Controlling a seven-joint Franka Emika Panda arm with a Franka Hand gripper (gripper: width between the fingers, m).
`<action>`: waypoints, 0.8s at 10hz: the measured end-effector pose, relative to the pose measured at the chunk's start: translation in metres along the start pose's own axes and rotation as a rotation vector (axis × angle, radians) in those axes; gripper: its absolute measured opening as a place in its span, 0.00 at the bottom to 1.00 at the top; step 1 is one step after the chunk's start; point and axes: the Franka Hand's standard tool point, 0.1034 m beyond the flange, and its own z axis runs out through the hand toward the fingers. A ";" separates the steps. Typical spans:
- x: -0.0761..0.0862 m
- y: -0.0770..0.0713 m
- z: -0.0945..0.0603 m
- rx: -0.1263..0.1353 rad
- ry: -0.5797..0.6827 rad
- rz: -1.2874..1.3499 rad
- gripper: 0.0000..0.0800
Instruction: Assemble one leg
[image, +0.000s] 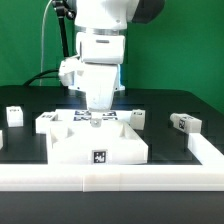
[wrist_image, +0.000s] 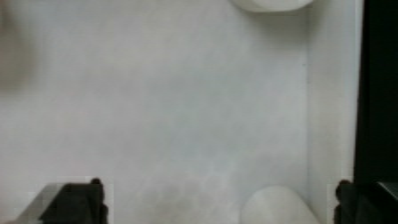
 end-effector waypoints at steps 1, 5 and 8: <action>0.001 -0.006 0.002 0.006 0.001 -0.001 0.81; -0.022 -0.049 0.030 -0.004 0.027 -0.064 0.81; -0.025 -0.060 0.045 0.014 0.036 -0.049 0.81</action>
Offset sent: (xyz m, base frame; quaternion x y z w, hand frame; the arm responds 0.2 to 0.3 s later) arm -0.0490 -0.0025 -0.0139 -0.0292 0.0834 -0.0313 0.9956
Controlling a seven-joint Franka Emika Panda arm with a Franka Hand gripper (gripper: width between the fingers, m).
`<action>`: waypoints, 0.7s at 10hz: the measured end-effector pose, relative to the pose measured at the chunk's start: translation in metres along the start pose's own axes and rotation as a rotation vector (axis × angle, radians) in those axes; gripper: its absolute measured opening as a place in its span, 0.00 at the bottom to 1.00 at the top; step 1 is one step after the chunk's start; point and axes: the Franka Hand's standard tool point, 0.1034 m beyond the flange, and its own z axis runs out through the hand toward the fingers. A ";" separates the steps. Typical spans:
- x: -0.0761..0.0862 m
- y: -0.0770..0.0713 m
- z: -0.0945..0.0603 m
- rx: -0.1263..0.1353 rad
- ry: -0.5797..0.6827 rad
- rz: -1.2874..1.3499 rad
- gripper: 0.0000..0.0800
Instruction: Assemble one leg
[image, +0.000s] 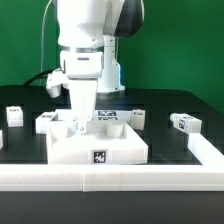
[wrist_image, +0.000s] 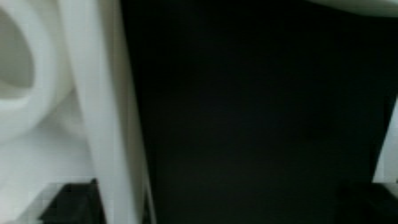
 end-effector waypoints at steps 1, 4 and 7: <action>0.000 0.001 0.001 0.000 0.000 0.005 0.81; 0.000 0.001 0.002 0.002 0.000 0.006 0.49; -0.001 0.001 0.001 0.000 0.000 0.006 0.08</action>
Offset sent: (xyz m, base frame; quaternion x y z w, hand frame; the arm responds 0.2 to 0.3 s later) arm 0.0000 0.0000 0.0000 0.0000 0.0000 0.0000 1.0000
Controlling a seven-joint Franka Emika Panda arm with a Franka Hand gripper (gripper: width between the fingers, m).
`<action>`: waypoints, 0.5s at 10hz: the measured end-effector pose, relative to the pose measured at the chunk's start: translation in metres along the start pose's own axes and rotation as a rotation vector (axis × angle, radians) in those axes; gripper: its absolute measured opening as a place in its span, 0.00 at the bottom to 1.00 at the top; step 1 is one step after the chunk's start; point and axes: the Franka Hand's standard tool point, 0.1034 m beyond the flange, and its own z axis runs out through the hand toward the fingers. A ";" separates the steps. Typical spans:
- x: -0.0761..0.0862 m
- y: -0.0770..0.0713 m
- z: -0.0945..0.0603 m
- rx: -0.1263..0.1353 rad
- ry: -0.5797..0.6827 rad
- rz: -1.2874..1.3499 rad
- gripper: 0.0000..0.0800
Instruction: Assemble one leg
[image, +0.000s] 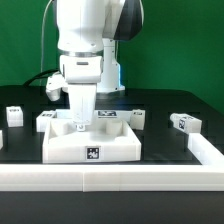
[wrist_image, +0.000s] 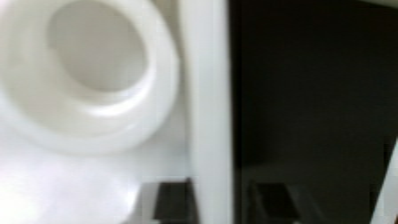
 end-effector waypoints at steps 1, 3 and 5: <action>0.000 0.002 -0.001 -0.009 -0.001 0.001 0.08; -0.001 0.003 -0.002 -0.015 -0.001 0.001 0.08; -0.001 0.003 -0.002 -0.016 -0.002 0.001 0.08</action>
Offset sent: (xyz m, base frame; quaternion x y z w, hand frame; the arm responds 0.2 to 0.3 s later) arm 0.0000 0.0000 0.0000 0.0000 0.0000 0.0000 1.0000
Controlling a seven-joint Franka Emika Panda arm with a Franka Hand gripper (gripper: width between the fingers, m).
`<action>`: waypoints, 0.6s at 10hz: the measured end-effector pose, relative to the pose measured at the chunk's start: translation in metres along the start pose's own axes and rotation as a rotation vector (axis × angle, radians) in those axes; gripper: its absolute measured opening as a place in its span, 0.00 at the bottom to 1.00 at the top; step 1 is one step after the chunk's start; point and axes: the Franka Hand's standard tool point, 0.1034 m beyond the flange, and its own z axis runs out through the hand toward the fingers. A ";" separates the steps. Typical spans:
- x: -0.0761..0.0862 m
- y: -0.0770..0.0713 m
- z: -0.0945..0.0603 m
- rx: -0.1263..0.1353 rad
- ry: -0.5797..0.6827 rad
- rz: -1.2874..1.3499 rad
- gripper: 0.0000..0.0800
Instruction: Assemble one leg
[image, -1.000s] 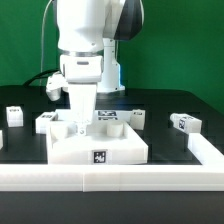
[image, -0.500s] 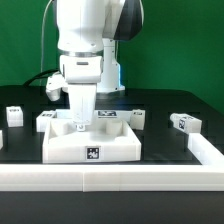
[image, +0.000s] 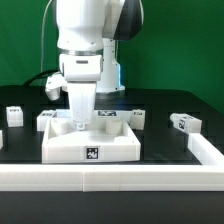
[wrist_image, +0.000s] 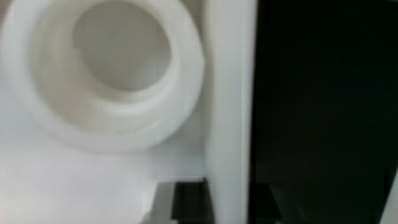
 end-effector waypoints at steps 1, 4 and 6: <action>0.002 0.000 0.000 0.000 0.000 0.003 0.08; 0.035 0.014 -0.001 -0.011 0.009 0.051 0.08; 0.064 0.032 -0.002 -0.027 0.021 0.051 0.08</action>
Offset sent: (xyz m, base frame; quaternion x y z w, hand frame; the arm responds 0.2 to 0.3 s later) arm 0.0194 0.0507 -0.0129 0.0055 0.0070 0.0230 0.9997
